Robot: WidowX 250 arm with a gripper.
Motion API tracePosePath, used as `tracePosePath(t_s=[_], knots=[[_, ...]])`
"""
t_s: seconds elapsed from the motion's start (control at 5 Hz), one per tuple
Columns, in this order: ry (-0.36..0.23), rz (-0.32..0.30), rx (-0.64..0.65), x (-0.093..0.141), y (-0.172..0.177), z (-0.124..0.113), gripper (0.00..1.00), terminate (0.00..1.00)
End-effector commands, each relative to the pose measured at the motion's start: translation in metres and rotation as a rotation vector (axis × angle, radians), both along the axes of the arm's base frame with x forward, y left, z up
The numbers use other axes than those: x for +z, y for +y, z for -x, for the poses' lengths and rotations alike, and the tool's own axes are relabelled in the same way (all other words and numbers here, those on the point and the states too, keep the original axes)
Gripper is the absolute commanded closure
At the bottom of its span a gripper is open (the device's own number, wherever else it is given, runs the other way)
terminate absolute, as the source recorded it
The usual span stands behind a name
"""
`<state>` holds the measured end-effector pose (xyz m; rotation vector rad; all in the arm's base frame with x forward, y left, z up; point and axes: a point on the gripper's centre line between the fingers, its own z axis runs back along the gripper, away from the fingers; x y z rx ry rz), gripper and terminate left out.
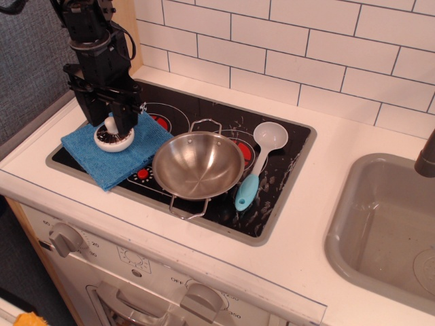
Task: Put the sushi on the napkin.
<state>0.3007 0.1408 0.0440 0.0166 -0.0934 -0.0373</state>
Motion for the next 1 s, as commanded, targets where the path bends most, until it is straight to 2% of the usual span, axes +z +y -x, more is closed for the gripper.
tracePosePath(t_s=[0.0,0.2,0.4,0.6,0.8], knots=[[-0.094,-0.063,-0.012,0.037,-0.002,0.010,0.00,0.00],[-0.136,-0.088,-0.047,0.060,-0.017,0.014,0.00,0.00],[-0.110,-0.049,-0.075,0.060,-0.028,0.011,0.00,0.00],[-0.110,-0.049,-0.075,0.060,-0.028,0.011,0.00,0.00],[-0.110,-0.049,-0.075,0.060,-0.028,0.011,0.00,1.00]])
